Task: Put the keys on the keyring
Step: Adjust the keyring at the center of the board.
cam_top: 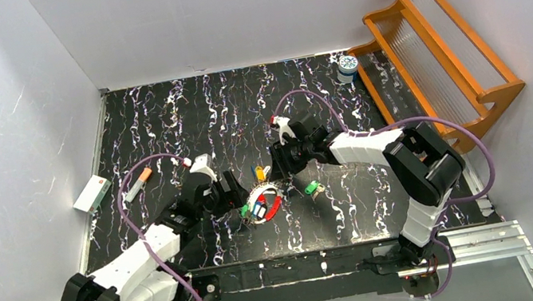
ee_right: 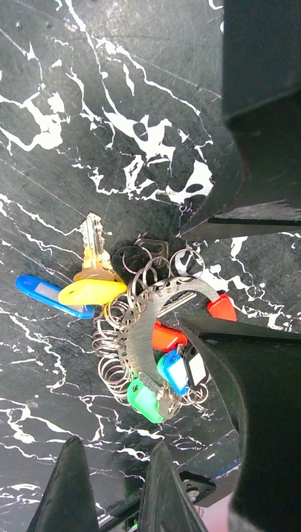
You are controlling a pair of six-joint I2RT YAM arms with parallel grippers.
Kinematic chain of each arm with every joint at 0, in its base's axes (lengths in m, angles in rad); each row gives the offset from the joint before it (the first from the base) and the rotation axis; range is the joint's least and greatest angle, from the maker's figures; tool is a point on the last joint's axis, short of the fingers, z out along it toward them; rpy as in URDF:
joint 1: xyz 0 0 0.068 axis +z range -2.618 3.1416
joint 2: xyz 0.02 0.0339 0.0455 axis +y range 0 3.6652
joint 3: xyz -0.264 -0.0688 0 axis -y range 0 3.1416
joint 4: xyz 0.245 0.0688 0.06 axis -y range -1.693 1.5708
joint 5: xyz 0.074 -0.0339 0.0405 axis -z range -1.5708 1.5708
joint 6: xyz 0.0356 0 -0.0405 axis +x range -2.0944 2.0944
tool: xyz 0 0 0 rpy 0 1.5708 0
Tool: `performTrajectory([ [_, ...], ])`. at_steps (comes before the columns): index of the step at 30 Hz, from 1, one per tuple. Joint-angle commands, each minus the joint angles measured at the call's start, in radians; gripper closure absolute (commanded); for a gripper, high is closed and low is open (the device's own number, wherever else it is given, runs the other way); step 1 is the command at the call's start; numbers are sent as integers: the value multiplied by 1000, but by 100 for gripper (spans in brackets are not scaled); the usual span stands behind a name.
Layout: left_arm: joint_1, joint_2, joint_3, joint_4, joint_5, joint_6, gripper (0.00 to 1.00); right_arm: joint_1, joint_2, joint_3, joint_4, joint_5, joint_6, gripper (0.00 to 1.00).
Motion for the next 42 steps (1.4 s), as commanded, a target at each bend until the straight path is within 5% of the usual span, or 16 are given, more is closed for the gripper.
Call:
performTrajectory([
  [1, -1, -53, 22, -4, -54, 16, 16, -1, -48, 20, -37, 42, -32, 44],
  [32, -1, -123, -36, 51, -77, -18, 22, -81, 21, -43, 156, -188, 180, 70],
  [42, -1, -31, -22, 104, -28, -25, 24, -85, -13, -22, 72, -95, 100, 66],
])
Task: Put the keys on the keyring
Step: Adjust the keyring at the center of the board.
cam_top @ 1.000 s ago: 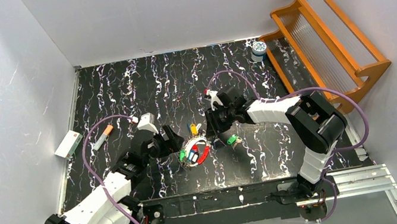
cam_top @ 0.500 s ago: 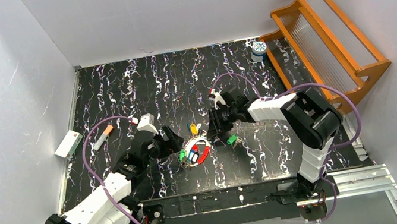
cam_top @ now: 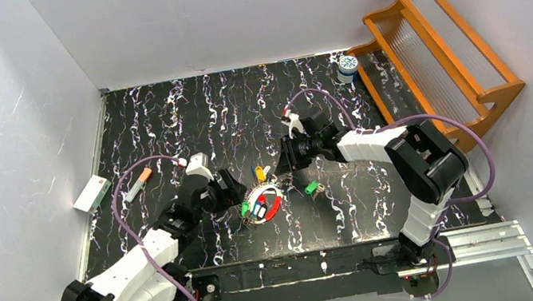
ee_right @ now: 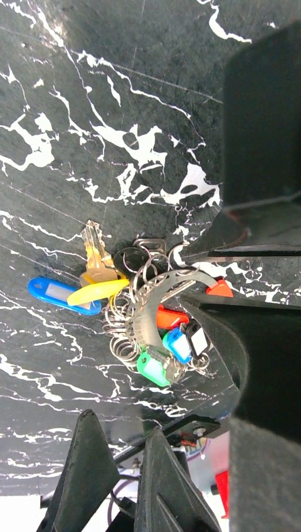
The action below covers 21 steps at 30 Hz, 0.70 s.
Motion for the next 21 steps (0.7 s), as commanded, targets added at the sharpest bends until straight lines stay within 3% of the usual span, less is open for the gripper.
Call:
performTrajectory([
  [1, -1, 61, 13, 48, 42, -9, 24, -4, 3, 47, -46, 24, -62, 65],
  [7, -1, 153, 31, 170, 180, -16, 28, -2, 50, 65, -58, -18, -71, 65],
  [11, -1, 212, 45, 222, 238, -18, 31, 4, 99, 76, -60, -73, -74, 75],
  [21, -1, 250, 77, 201, 232, 26, 33, 73, 100, -16, -13, -162, -39, 86],
])
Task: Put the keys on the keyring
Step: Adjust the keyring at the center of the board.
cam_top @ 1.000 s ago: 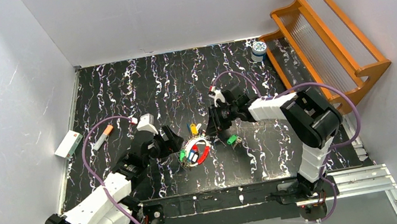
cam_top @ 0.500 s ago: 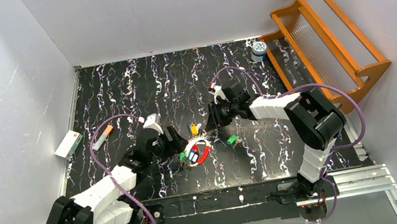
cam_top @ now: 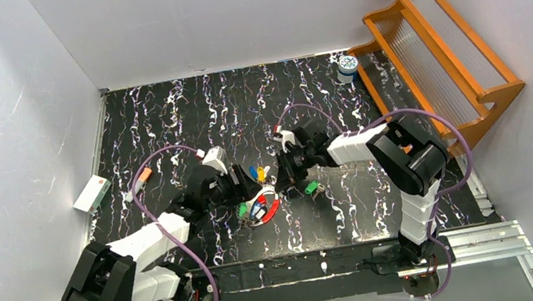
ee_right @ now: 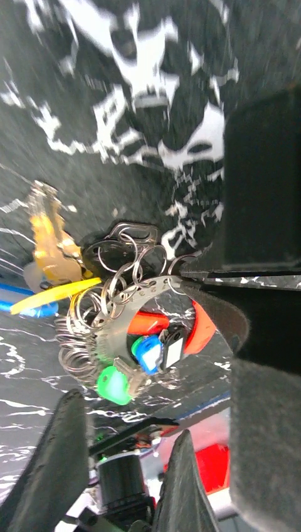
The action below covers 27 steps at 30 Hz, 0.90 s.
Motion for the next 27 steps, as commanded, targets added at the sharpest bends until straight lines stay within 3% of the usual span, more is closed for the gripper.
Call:
performTrajectory([
  [1, -1, -6, 40, -14, 2, 39, 34, 52, -25, -56, 24, -56, 18, 87],
  [7, -1, 11, 44, -13, 10, 42, 43, 73, -88, -120, 42, -86, 48, 87],
  [13, -1, -12, 23, 0, 1, 12, 44, 68, -191, -109, 12, 35, -2, 70],
  [21, -1, -126, 17, -238, -117, -47, 47, 56, -107, 15, -49, 59, -59, 50],
  [27, 0, -222, -18, -403, -135, -101, 48, 56, -46, 34, -48, 24, -65, 46],
])
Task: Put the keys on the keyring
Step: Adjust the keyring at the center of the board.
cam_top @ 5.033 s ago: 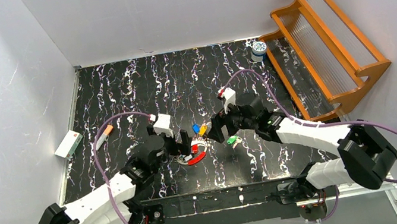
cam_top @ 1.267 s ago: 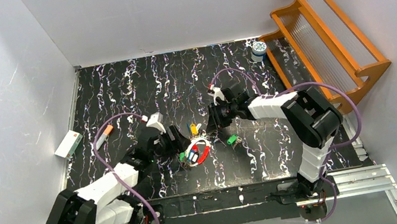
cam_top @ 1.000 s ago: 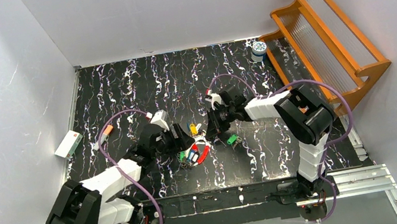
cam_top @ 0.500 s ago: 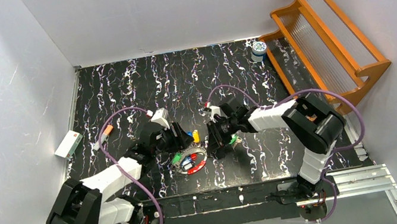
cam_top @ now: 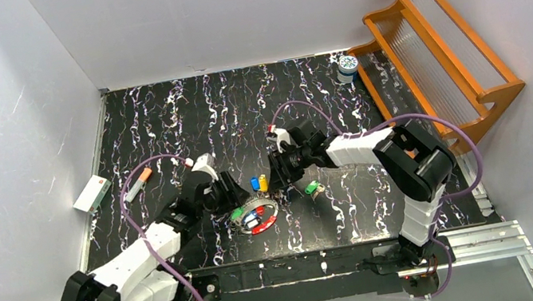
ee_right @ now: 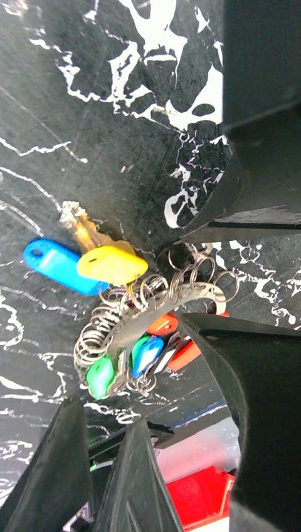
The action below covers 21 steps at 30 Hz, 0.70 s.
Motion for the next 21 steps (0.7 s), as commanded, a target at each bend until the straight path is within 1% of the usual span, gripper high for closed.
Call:
performTrajectory([
  [1, 0, -80, -40, -168, -45, -53, 48, -3, 24, 24, -19, -24, -25, 47],
  [3, 1, -105, -60, -163, -52, -59, 48, -2, 13, 26, -26, -19, -30, 47],
  [6, 1, -104, -58, -155, -61, -59, 52, 10, -7, 57, -73, 47, -43, 48],
  [10, 1, -87, -21, -132, -61, -54, 57, 62, -17, 152, -186, 139, -96, 53],
  [12, 1, -82, -8, -116, -61, -54, 59, 91, -11, 193, -216, 162, -112, 56],
  [13, 1, -79, -5, -83, -61, -53, 61, 107, -4, 209, -224, 167, -114, 58],
  [17, 1, -57, -1, -29, -54, -61, 66, 138, 33, 245, -228, 160, -112, 71],
  [21, 1, -42, -54, 61, -35, -120, 68, 151, 75, 252, -216, 130, -92, 79],
])
